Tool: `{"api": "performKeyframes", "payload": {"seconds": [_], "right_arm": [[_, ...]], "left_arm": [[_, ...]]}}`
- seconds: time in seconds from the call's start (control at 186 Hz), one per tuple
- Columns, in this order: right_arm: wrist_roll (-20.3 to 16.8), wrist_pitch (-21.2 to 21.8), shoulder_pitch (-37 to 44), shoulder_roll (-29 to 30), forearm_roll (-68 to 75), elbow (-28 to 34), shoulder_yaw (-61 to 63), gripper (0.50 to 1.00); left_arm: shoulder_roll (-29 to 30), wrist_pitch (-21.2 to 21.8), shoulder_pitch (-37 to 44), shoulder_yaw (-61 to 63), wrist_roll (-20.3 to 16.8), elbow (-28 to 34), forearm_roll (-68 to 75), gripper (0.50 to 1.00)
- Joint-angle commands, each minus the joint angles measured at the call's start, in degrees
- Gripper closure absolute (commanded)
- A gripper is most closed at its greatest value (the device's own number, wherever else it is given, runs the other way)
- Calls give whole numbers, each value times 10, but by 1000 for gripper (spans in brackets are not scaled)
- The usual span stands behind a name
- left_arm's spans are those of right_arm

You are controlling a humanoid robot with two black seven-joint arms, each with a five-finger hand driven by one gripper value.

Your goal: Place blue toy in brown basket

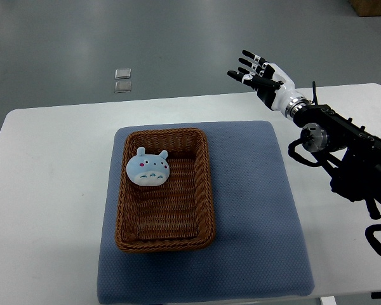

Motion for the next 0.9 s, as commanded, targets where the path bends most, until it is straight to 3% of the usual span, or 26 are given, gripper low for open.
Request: {"api": "performKeyframes", "payload": {"seconds": [0.0,0.129,0.451,0.896], "right_arm": [[20,-8,-1,-1,38,-19,0,595],[47,-43,-4,0,65,-37,-1,595],[51,-92,-4,0,63,-39,-3,595],[51,-100,-14,9,66,-42,-7,595]], "left_arm": [[0,0,0,0,0,0,0,500],[0,0,0,0,0,0,0,500],[0,0,0,0,0,0,0,500],[0,0,0,0,0,0,0,500]]}}
